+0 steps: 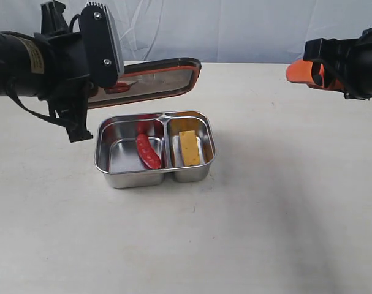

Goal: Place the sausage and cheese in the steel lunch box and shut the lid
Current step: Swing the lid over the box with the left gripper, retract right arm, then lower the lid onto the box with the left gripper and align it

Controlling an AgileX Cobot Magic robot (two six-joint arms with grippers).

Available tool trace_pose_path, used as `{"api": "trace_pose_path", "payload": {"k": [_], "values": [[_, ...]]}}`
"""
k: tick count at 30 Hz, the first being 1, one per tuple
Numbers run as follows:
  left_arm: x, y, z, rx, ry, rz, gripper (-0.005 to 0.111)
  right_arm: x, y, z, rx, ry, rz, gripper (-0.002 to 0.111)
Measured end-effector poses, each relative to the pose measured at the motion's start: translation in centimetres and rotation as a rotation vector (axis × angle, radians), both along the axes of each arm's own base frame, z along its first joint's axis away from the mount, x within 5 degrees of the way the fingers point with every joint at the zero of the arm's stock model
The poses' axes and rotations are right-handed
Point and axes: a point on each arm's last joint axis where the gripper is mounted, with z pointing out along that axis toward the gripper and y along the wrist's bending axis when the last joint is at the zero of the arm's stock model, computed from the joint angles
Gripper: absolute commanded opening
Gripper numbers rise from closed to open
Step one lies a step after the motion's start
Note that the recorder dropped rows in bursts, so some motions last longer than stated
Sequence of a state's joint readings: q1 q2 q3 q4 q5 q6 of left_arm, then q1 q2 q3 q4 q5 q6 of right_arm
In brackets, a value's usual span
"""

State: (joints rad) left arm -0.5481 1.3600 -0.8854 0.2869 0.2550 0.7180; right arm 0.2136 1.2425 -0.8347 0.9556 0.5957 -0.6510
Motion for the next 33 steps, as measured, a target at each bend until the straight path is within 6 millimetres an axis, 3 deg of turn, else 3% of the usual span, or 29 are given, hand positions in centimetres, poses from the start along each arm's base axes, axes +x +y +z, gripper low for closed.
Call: {"api": "trace_pose_path", "payload": {"k": [8,15,23,33], "values": [[0.4,-2.4,-2.3,0.104,-0.021,-0.127,0.0,-0.1,0.0,-0.1,-0.005,0.005,0.01,0.044],[1.3,-3.3,-4.9,0.157,0.027,-0.153,0.0,-0.5,0.0,-0.4,-0.052,0.031,0.058,0.044],[1.4,-3.5,-5.6,0.158,0.034,-0.158,0.0,-0.5,-0.3,-0.8,-0.107,0.039,0.061,0.044],[-0.1,-2.8,-8.1,0.171,0.07,-0.198,0.0,-0.5,-0.3,-0.8,-0.11,0.045,0.055,0.044]]}}
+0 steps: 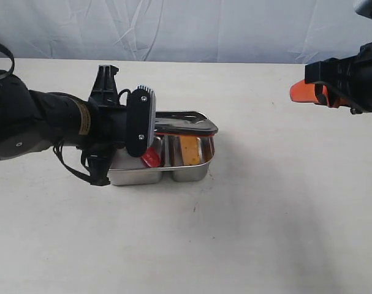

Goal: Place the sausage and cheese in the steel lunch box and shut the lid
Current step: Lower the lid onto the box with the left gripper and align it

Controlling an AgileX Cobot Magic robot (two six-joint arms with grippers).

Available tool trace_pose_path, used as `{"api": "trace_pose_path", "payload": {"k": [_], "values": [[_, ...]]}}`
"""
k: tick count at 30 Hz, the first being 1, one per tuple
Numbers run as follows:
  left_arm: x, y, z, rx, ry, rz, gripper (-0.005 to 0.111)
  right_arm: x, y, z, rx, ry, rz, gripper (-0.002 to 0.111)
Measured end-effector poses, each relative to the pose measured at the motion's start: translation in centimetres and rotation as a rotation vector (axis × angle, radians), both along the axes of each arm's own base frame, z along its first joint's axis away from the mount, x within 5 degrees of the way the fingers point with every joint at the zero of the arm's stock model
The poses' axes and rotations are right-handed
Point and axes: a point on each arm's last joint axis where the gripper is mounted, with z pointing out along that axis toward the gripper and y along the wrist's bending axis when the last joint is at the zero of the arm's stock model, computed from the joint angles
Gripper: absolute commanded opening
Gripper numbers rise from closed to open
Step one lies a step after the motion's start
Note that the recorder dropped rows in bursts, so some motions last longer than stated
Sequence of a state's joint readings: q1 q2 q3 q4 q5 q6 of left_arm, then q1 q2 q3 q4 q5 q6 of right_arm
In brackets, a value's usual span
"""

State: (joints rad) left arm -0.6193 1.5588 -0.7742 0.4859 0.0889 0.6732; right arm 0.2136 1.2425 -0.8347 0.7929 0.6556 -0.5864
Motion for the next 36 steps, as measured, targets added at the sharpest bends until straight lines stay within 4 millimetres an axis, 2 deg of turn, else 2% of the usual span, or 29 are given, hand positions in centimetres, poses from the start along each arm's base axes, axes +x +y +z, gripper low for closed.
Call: {"api": "trace_pose_path", "payload": {"k": [5,7,13,17,20,36], "values": [[-0.3,0.1,-0.4,-0.005,0.008,-0.003,0.001,0.0,0.0,0.0,0.006,0.006,-0.007,0.044],[-0.3,0.1,-0.4,-0.017,0.014,0.008,0.006,0.0,0.0,0.0,0.008,0.009,-0.01,0.044],[-0.4,0.2,-0.5,-0.046,0.054,0.057,0.039,0.0,0.0,0.0,0.005,0.009,-0.01,0.044],[-0.9,0.8,-1.6,-0.009,0.139,0.114,0.058,0.0,0.0,0.0,-0.001,0.009,-0.009,0.043],[-1.1,1.0,-2.0,0.008,0.176,0.14,0.061,0.0,-0.1,-0.1,-0.007,0.008,-0.008,0.043],[-1.5,1.4,-2.3,0.038,0.23,0.178,0.061,-0.2,-0.1,-0.2,-0.021,0.027,0.015,0.043]]}}
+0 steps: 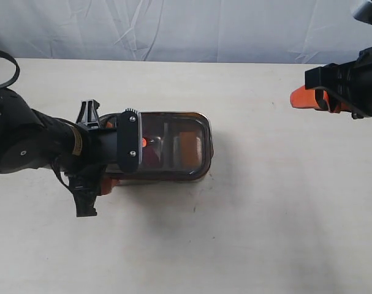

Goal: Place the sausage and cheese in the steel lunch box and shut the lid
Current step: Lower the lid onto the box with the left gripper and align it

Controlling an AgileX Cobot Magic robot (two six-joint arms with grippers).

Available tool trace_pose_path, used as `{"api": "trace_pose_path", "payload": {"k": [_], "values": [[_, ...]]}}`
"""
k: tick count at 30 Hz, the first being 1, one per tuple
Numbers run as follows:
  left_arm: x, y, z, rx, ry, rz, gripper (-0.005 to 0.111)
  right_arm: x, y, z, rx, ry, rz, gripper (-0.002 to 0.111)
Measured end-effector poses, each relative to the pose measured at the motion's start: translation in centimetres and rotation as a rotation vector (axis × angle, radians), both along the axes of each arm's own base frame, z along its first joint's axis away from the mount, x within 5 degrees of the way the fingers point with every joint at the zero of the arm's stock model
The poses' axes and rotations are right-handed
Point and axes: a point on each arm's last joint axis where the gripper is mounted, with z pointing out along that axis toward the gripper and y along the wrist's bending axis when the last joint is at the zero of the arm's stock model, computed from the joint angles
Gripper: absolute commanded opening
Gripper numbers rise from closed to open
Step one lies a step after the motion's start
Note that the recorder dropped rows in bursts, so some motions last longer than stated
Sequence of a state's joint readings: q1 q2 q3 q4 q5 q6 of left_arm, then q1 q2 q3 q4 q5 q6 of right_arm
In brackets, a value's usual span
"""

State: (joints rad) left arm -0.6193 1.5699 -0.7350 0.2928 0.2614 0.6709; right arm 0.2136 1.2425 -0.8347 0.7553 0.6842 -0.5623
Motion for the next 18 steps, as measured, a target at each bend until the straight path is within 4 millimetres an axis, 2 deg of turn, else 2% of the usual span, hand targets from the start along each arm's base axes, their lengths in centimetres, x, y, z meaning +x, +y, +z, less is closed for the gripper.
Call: {"api": "trace_pose_path", "payload": {"k": [14,18], "values": [[-0.09,-0.02,-0.04,-0.016,0.019,0.025,0.061,-0.04,-0.05,-0.07,-0.01,0.005,0.002,0.043],[-0.26,0.09,0.79,-0.036,0.001,0.031,0.061,-0.04,-0.06,-0.08,-0.01,0.006,0.0,0.043]]}}
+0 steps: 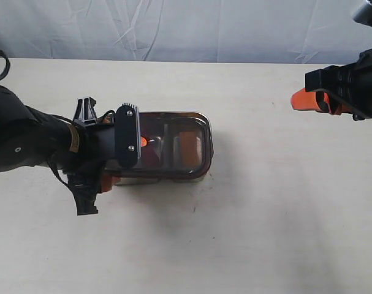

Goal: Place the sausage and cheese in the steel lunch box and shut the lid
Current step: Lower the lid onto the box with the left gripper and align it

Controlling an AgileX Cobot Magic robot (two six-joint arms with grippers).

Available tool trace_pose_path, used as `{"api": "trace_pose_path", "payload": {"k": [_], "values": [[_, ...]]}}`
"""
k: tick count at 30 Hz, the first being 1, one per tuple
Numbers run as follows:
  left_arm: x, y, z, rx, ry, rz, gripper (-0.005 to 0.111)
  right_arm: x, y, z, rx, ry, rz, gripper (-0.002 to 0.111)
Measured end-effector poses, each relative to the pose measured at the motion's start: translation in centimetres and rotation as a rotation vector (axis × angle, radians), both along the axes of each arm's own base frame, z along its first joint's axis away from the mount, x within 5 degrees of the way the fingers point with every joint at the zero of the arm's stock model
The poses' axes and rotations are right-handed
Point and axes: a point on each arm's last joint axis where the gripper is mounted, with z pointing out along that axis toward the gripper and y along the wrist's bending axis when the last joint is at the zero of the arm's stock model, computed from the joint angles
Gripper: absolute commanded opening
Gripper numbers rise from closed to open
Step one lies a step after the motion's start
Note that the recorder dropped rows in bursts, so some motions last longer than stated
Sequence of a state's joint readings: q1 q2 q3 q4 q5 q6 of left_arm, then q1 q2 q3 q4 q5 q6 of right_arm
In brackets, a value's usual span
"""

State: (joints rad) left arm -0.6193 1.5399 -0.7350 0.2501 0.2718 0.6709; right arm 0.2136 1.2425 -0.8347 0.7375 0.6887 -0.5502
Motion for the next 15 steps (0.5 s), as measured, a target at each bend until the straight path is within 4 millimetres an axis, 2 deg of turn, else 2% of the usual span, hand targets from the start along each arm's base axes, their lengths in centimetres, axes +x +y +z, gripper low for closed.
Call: {"api": "trace_pose_path", "payload": {"k": [6,15], "values": [[-0.3,0.2,1.4,-0.029,-0.041,0.0,0.061,0.0,0.0,0.0,0.0,0.003,-0.001,0.043],[0.1,-0.3,2.0,-0.087,-0.105,-0.021,0.061,-0.2,0.1,-0.1,0.005,0.024,0.011,0.043]]}}
